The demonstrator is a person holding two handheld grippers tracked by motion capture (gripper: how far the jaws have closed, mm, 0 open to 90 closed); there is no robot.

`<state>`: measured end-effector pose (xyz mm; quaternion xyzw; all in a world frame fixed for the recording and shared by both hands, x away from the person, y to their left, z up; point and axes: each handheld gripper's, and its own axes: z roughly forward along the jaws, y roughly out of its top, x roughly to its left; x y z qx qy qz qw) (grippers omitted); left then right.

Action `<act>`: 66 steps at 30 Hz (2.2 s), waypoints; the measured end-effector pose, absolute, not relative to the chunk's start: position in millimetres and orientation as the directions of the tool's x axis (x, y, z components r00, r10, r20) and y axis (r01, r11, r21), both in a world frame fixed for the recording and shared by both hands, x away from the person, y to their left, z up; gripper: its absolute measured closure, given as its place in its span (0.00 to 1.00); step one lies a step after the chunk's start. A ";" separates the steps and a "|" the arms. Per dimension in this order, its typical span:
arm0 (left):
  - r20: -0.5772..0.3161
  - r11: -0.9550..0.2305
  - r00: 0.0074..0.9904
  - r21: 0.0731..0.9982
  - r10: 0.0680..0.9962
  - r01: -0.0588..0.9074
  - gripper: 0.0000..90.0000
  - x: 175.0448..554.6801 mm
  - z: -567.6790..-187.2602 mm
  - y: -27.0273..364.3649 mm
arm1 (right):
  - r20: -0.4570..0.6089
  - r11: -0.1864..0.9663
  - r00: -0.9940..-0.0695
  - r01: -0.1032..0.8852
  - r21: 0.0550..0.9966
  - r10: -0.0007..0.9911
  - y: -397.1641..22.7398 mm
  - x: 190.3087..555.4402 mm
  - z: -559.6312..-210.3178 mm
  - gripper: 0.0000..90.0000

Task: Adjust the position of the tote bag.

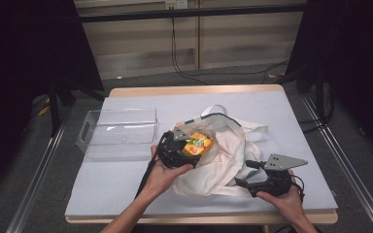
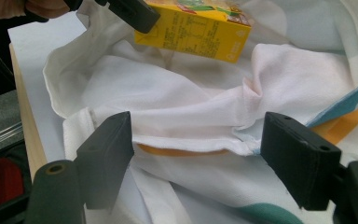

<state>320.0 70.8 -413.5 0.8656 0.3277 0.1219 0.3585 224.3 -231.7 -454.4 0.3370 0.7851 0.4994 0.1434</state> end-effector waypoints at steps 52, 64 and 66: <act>0.019 -0.367 0.798 0.895 0.603 0.256 0.15 288.3 -464.8 94.3 | 0.108 0.268 -0.749 0.362 0.893 0.654 -230.8 221.6 -452.4 0.29; 0.055 -0.374 0.778 0.897 0.625 0.237 0.19 288.6 -472.9 88.1 | 0.108 0.263 -0.752 0.356 0.897 0.651 -231.5 219.9 -451.4 0.29; 0.059 -0.374 0.776 0.897 0.628 0.235 0.19 289.2 -474.3 86.2 | 0.104 0.262 -0.749 0.353 0.898 0.654 -231.8 219.3 -451.1 0.29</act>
